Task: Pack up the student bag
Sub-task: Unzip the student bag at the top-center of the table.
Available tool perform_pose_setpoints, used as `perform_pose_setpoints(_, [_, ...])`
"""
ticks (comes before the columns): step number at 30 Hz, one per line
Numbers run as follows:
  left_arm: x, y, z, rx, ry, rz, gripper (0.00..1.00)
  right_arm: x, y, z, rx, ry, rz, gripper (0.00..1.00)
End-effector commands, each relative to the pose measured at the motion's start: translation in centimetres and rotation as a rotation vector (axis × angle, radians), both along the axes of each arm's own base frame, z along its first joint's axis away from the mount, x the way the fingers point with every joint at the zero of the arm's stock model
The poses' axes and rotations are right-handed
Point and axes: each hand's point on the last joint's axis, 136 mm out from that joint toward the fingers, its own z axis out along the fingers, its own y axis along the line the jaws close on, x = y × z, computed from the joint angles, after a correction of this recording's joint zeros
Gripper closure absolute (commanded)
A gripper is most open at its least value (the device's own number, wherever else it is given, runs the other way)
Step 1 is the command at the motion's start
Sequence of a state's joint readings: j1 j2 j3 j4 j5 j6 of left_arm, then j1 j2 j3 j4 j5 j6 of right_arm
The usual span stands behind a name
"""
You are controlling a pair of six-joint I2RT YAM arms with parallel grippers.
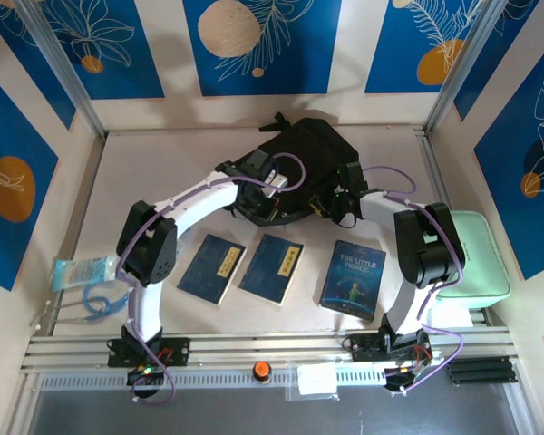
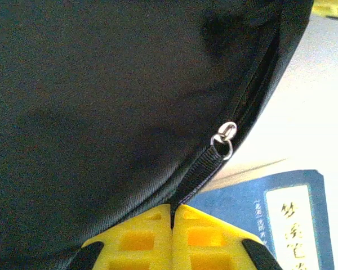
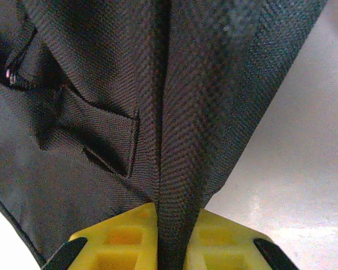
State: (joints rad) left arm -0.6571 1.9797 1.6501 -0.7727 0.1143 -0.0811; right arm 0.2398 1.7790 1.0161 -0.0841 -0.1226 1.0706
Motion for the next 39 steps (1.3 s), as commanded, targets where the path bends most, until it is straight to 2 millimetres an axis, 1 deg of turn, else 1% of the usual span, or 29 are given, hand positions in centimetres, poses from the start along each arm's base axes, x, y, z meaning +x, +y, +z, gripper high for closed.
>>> perform_pose_setpoints(1, [-1.1, 3.9, 0.9, 0.158, -0.034, -0.014, 1.0, 0.4, -1.2, -0.7, -0.071, 0.011, -0.014, 0.87])
perform_pose_setpoints(5, [-1.1, 5.6, 1.0, 0.21, -0.066, -0.002, 1.0, 0.6, -1.2, -0.4, -0.074, -0.005, -0.005, 0.87])
perform_pose_setpoints(8, [-1.1, 6.4, 1.1, 0.223, -0.073, 0.003, 1.0, 0.6, -1.2, -0.2, -0.077, -0.011, 0.002, 0.87])
perform_pose_setpoints(15, [-0.7, 9.4, 0.3, 0.301, -0.086, 0.048, 1.0, 1.0, -1.6, 0.0, -0.086, -0.023, 0.003, 0.87])
perform_pose_setpoints(19, [-0.3, 9.7, 0.7, 0.297, -0.102, 0.048, 1.0, 1.4, -1.9, 0.3, -0.09, -0.032, -0.003, 0.87])
perform_pose_setpoints(22, [0.0, 9.7, 0.6, 0.296, -0.113, 0.042, 1.0, 2.2, -2.1, 0.7, -0.096, -0.045, -0.004, 0.87])
perform_pose_setpoints(23, [-0.1, 9.1, 0.6, 0.271, -0.107, 0.027, 1.0, 2.6, -2.2, 0.7, -0.102, -0.053, 0.0, 0.87])
perform_pose_setpoints(24, [-0.5, 8.0, 0.5, 0.213, -0.086, -0.005, 1.0, 2.9, -2.2, 0.6, -0.103, -0.062, 0.006, 0.87])
perform_pose_setpoints(27, [-1.6, 3.8, 1.0, 0.011, -0.055, -0.068, 1.0, 4.3, -2.4, 0.0, -0.105, -0.087, 0.012, 0.87])
perform_pose_setpoints(29, [-2.2, 1.7, 1.5, -0.063, -0.048, -0.105, 1.0, 5.1, -2.6, -0.6, -0.103, -0.079, 0.006, 0.87])
perform_pose_setpoints(31, [-2.7, 0.5, 1.7, -0.086, -0.054, -0.131, 1.0, 5.7, -2.8, -0.8, -0.103, -0.08, 0.001, 0.87])
perform_pose_setpoints(34, [-3.8, -0.9, 2.1, -0.117, -0.045, -0.172, 1.0, 6.1, -3.0, -0.3, -0.107, -0.088, -0.008, 0.87])
perform_pose_setpoints(39, [-6.4, -3.2, 3.0, -0.168, -0.031, -0.262, 1.0, 5.5, -3.9, 1.4, -0.116, -0.1, -0.024, 0.87])
